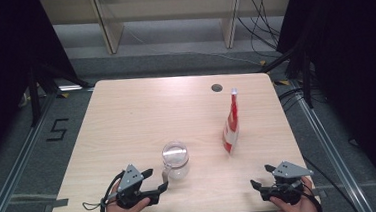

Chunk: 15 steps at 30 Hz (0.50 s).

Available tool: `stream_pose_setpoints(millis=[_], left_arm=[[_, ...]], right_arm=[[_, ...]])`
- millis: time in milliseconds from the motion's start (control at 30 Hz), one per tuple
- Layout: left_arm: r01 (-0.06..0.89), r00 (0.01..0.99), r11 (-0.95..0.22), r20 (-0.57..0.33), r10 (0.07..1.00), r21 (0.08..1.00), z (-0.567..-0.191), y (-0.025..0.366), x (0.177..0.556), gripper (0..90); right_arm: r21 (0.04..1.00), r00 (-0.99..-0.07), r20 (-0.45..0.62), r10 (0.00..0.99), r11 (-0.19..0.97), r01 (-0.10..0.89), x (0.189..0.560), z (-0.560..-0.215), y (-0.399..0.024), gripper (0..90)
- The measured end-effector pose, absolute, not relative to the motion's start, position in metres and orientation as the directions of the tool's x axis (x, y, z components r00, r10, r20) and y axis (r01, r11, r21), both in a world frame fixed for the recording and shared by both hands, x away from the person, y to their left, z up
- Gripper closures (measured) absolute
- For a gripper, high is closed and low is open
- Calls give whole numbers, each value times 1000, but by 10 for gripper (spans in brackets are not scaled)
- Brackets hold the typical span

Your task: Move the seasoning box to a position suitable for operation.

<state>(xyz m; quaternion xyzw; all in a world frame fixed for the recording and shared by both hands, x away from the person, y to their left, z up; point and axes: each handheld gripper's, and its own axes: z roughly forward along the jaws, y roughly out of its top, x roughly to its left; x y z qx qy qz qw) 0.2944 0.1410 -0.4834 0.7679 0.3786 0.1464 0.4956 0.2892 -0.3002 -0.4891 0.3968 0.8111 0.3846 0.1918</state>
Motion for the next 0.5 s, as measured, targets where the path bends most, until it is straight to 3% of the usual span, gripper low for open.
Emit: stream_pose_setpoints(millis=[500], left_arm=[[354,734,-323,-47,677,878,-479,129,307,565]], right_arm=[[774,-619,-6,786,396,495,289,-489,-300,252]])
